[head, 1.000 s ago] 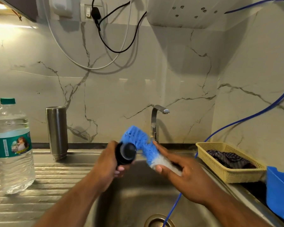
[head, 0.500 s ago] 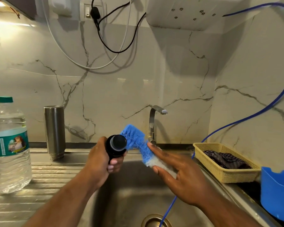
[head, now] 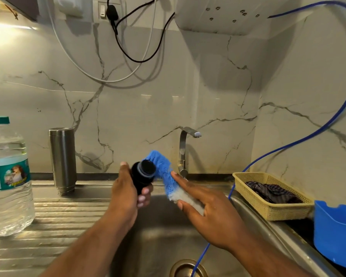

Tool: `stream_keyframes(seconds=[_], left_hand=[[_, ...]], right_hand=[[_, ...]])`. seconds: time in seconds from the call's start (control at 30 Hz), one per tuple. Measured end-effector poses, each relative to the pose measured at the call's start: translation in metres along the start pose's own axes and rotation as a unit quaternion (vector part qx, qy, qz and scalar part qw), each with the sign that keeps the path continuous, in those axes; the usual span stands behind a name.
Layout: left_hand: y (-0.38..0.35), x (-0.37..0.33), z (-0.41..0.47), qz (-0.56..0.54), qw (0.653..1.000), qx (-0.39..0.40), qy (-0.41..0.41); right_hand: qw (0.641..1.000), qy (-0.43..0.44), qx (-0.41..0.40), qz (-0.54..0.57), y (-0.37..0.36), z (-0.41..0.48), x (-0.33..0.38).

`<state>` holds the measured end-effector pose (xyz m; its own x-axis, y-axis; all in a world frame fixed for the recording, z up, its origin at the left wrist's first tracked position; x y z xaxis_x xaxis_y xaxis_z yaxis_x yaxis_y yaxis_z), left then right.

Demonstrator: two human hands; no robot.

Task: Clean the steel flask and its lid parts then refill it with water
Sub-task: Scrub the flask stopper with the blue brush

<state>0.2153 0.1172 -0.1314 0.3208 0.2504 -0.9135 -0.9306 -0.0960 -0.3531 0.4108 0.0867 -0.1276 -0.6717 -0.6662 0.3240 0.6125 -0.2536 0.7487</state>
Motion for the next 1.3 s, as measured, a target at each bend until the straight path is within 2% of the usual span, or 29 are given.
stream_keyframes(seconds=[0.07,0.17,0.4,0.5,0.63,0.8,0.93,1.1,1.23,1.3], left_hand=[[0.004,-0.003,0.0,0.028,0.999,-0.02,-0.038],[-0.006,0.001,-0.005,0.047,0.997,0.019,-0.066],[-0.013,0.011,-0.004,-0.035,0.996,0.072,-0.025],[-0.005,0.011,0.005,-0.046,0.998,0.027,-0.018],[0.001,0.018,0.006,0.041,0.999,0.018,-0.03],[0.009,0.011,0.002,0.11,0.985,-0.087,-0.104],[0.0,0.017,-0.001,0.179,0.974,-0.067,-0.125],[0.018,0.005,0.008,0.231,0.947,-0.148,-0.168],[0.004,0.007,0.003,0.288,0.933,-0.109,-0.184],[0.009,0.003,0.006,0.278,0.932,-0.135,-0.188]], right_hand=[[1.0,-0.004,0.006,-0.002,-0.003,-0.001,-0.002],[0.999,-0.028,-0.015,0.025,-0.005,0.006,-0.003],[0.994,-0.082,-0.013,0.067,-0.004,0.006,-0.012],[0.992,-0.098,-0.001,0.083,-0.006,0.005,-0.011],[0.99,-0.105,0.004,0.096,-0.007,0.005,-0.01],[0.985,-0.115,0.035,0.126,-0.015,0.002,-0.008],[0.979,-0.131,0.011,0.157,-0.016,0.007,-0.01],[0.958,-0.147,0.031,0.244,-0.022,0.003,-0.009],[0.949,-0.172,0.007,0.265,-0.026,0.009,-0.012],[0.944,-0.172,0.031,0.281,-0.027,0.003,-0.011]])
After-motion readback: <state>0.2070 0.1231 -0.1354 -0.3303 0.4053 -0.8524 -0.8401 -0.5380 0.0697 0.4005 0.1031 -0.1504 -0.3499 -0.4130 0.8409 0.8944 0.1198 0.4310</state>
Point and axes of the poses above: each hand's wrist, its own z-axis towards the middle knuckle, its own y-axis out of the back of the hand, x = y × z, the point moved 4 cm from there along z, towards the middle knuckle, and after that the axes turned 2 degrees about y, right-handed, at the moved point
